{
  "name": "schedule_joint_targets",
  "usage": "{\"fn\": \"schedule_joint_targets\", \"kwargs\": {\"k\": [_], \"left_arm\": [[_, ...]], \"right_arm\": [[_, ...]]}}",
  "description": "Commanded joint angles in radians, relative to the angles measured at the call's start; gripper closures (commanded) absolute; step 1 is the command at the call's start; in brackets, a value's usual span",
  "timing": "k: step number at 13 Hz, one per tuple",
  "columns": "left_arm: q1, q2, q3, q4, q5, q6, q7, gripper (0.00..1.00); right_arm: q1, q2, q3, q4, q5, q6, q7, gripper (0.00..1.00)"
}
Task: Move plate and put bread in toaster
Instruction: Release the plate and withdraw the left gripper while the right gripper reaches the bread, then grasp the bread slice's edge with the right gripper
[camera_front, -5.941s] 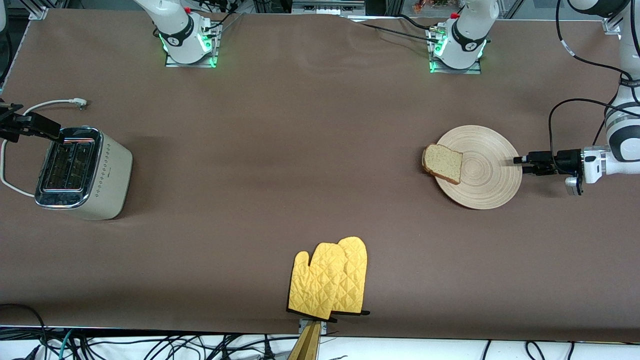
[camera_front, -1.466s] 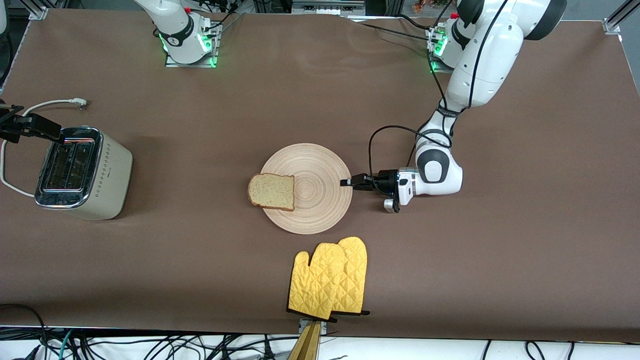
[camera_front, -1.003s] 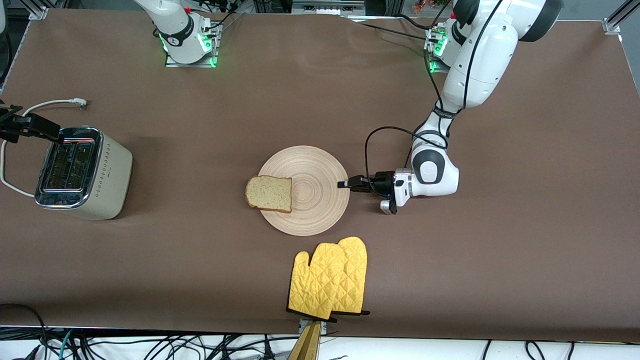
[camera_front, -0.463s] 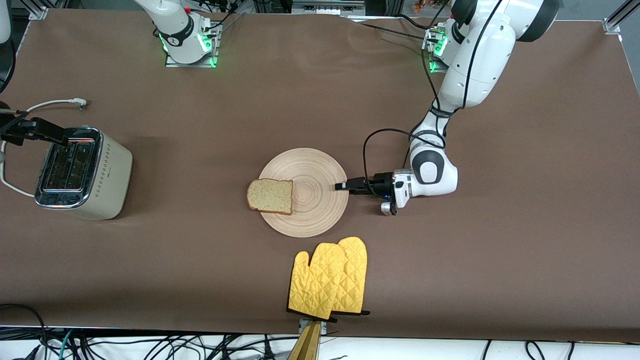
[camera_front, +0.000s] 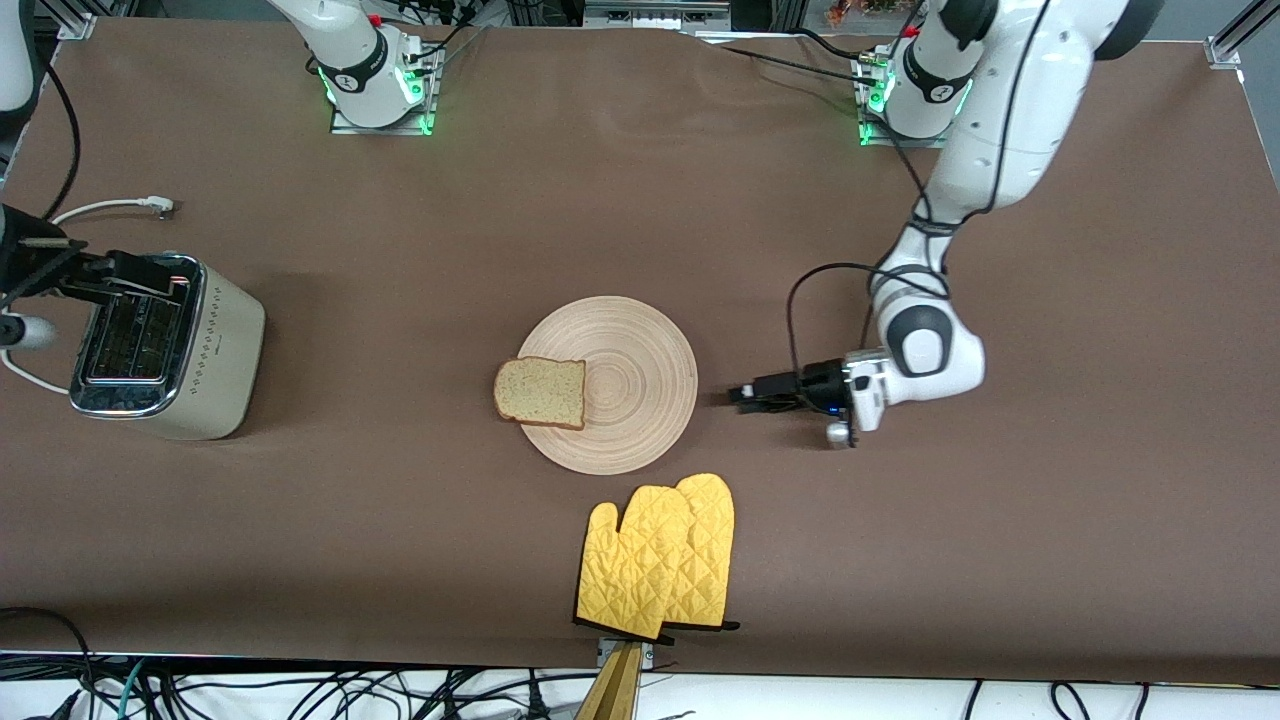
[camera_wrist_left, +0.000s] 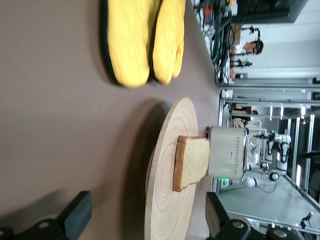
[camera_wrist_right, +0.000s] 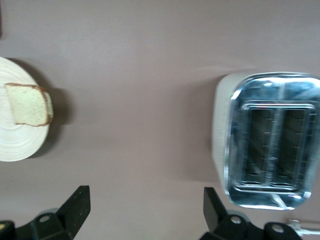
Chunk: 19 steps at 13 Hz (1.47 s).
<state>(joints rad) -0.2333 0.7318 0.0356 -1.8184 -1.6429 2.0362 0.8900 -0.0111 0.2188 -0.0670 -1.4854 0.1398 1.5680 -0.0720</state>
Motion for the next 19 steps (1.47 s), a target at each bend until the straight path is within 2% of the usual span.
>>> {"fn": "schedule_joint_targets", "kwargs": {"k": [1,3,5,9,11,13,15,19], "left_arm": [[0.109,-0.194,-0.023,-0.140,0.172,0.004,-0.121,0.00],[0.198,-0.285,-0.043,-0.150,0.382,0.004,-0.276,0.00],[0.241,-0.363,-0.045,-0.150,0.594,-0.001,-0.418,0.00],[0.253,-0.483,-0.040,-0.150,0.967,-0.010,-0.607,0.00],[0.255,-0.553,-0.042,-0.147,1.157,-0.031,-0.725,0.00],[0.253,-0.615,-0.046,-0.134,1.306,-0.097,-0.845,0.00],[0.255,-0.647,-0.075,-0.084,1.447,-0.189,-0.934,0.00],[0.253,-0.649,-0.128,0.043,1.624,-0.345,-1.083,0.00]], "right_arm": [[-0.007,0.069,0.003,0.002,0.130,0.004,0.017,0.00],[-0.003,0.115,0.004,-0.004,0.170,0.033,0.017,0.00],[0.043,0.146,0.006,-0.045,0.190,0.105,0.018,0.00],[0.108,0.194,0.012,-0.200,0.355,0.311,0.017,0.00],[0.155,0.238,0.013,-0.233,0.403,0.409,0.003,0.00],[0.186,0.276,0.019,-0.234,0.496,0.458,0.003,0.00],[0.220,0.309,0.022,-0.233,0.593,0.501,-0.008,0.00],[0.284,0.373,0.029,-0.231,0.645,0.604,-0.026,0.00]]}}
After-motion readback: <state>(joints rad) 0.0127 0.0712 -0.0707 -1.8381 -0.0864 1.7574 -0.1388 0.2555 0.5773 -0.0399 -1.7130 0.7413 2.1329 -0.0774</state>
